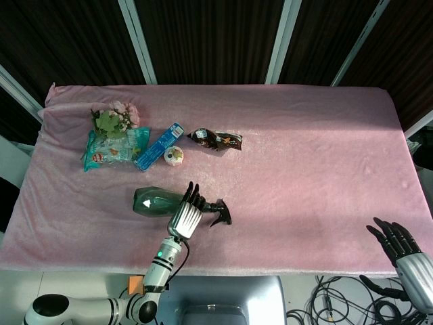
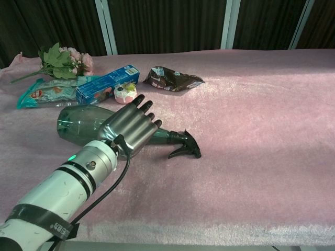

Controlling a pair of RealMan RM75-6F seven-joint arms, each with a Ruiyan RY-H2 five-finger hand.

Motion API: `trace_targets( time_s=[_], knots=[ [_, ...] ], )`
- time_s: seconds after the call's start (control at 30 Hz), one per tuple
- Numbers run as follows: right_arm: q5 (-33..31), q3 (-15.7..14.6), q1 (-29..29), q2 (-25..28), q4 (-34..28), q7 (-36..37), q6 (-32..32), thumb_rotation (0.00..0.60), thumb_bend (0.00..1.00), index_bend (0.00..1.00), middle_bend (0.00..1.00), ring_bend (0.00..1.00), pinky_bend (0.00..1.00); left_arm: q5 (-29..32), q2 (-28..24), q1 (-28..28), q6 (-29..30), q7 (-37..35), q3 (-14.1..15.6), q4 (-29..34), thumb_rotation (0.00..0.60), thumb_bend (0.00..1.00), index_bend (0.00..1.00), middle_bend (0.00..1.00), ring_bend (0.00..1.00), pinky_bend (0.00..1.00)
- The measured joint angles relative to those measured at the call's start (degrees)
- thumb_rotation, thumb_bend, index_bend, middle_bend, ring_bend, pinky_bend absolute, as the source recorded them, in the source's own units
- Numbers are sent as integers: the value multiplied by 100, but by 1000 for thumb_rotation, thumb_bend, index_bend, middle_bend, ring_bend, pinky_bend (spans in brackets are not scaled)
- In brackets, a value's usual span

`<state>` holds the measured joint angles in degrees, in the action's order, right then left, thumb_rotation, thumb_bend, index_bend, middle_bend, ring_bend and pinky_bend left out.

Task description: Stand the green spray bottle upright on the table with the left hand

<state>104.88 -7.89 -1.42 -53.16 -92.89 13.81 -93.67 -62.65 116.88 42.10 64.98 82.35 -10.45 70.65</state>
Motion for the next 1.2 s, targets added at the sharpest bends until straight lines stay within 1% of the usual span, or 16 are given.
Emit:
trace_targets(
  time_s=[0.1, 0.13, 0.2, 0.23, 0.3, 0.37, 0.5, 0.6, 0.67, 0.8, 0.83, 0.9, 0.93, 1.03, 1.13, 1.2],
  knots=[
    [-1, 4, -2, 2, 7, 10, -9, 600, 335, 0, 0, 0, 0, 15, 15, 35, -2, -38, 5, -83, 600, 388, 481, 435, 123, 0],
    [2, 3, -5, 2, 11, 13, -15, 600, 335, 0, 0, 0, 0, 15, 17, 47, 1, -39, 10, -118, 600, 400, 548, 523, 176, 0],
    [4, 4, -21, 3, 26, 29, -55, 600, 335, 0, 0, 0, 0, -8, 11, 64, 26, -41, 32, -197, 600, 433, 634, 638, 254, 0],
    [3, 7, -26, 1, 35, 37, -69, 600, 335, 0, 0, 0, 0, -62, 0, 71, 61, -79, 53, -227, 600, 455, 664, 684, 290, 0],
    [7, 9, -34, -6, 46, 34, -78, 600, 335, 0, 0, 0, 0, -201, -26, 78, 137, -195, 89, -235, 600, 496, 687, 736, 359, 0],
    [9, 5, -42, -9, 56, 29, -82, 600, 335, 0, 0, 0, 0, -456, -82, 84, 253, -433, 148, -234, 600, 530, 682, 746, 420, 16],
    [6, 5, -52, -14, 59, 16, -92, 600, 335, 0, 0, 0, 0, -1102, -284, 75, 595, -1245, 261, -197, 600, 555, 701, 767, 443, 55],
    [-9, 8, -52, -23, 43, -26, -65, 600, 335, 0, 0, 0, 0, -1560, -531, 30, 959, -2131, 300, -46, 600, 548, 709, 772, 443, 69],
    [-16, 9, -46, -34, 25, -75, -29, 600, 335, 0, 0, 0, 0, -1824, -746, -24, 1232, -2839, 294, 168, 600, 550, 715, 777, 443, 72],
    [-28, 14, -26, -60, -30, -191, 49, 600, 335, 0, 0, 0, 0, -2166, -1194, -186, 1739, -4256, 207, 794, 600, 550, 721, 785, 442, 71],
    [-35, 17, -19, -66, -46, -216, 74, 600, 335, 0, 0, 0, 0, -2219, -1329, -251, 1876, -4708, 162, 1026, 600, 549, 722, 786, 441, 70],
    [-50, 22, 3, -78, -81, -273, 143, 600, 335, 0, 0, 0, 0, -2245, -1536, -362, 2041, -5393, 84, 1408, 600, 549, 722, 787, 438, 69],
    [-58, 24, 15, -83, -97, -296, 175, 600, 335, 0, 0, 0, 0, -2225, -1683, -443, 2119, -5850, 29, 1682, 600, 548, 722, 788, 438, 68],
    [-87, 33, 59, -95, -151, -362, 283, 600, 335, 0, 0, 0, 0, -2087, -2120, -671, 2216, -6925, -100, 2323, 600, 546, 721, 789, 436, 61],
    [-125, 48, 108, -102, -207, -412, 381, 600, 335, 0, 0, 0, 0, -1906, -2532, -910, 2224, -7822, -176, 2712, 600, 543, 721, 788, 434, 51],
    [-130, 52, 133, -107, -233, -449, 427, 600, 335, 0, 0, 0, 0, -1731, -2720, -1038, 2160, -8299, -204, 2828, 600, 545, 720, 786, 432, 43]
  ],
)
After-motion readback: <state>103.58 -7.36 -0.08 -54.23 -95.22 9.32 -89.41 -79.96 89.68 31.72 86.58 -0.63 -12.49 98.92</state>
